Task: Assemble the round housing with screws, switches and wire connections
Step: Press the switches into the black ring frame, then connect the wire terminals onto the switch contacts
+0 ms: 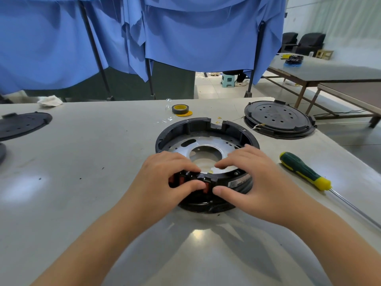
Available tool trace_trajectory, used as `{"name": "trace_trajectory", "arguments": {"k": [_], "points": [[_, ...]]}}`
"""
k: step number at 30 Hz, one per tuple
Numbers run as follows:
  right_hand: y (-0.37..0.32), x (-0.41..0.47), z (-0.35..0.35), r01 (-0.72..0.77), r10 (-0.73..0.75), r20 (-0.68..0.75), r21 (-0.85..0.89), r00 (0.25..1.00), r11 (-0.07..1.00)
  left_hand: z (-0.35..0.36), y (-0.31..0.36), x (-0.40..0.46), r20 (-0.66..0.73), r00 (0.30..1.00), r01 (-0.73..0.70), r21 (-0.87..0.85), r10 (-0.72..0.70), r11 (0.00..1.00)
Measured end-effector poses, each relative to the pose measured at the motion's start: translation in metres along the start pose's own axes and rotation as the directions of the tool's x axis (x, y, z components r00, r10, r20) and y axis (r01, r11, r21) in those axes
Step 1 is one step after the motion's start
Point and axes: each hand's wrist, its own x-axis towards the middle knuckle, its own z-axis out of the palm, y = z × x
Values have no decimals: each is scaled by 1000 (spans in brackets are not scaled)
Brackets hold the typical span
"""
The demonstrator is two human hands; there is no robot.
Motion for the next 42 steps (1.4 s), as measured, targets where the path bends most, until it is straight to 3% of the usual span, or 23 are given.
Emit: {"name": "trace_trajectory", "arguments": {"k": [6,9,17,20,24,29,35,39,42], "points": [[27,0,-19,-113,122,72,-109,990,988,-19,-10,2,14,995,103,-89,-102,991],[30,1,-18,-100,109,78,-110,991,989,-20,-12,2,-19,991,130,-75,-132,989],[-13,1,20,67,-67,-8,1,998,998,-7,4,-1,-11,995,-98,52,98,994],[-8,0,16,81,-81,6,33,997,996,-2,5,-4,10,996,-87,132,87,987],[11,2,-3,-12,13,-17,13,1000,1000,-1,2,-4,26,998,-61,179,57,982],[0,3,0,37,-36,-46,34,998,999,-12,-1,-3,3,995,-95,252,98,963],[-20,-1,8,33,-37,14,204,999,978,-2,8,-5,7,990,-140,226,142,964],[3,4,-19,-128,182,-96,408,979,904,-4,2,-6,-26,995,-87,228,95,970],[37,22,-24,-328,429,-217,383,877,864,-7,2,-6,-14,993,-112,260,120,959]]}}
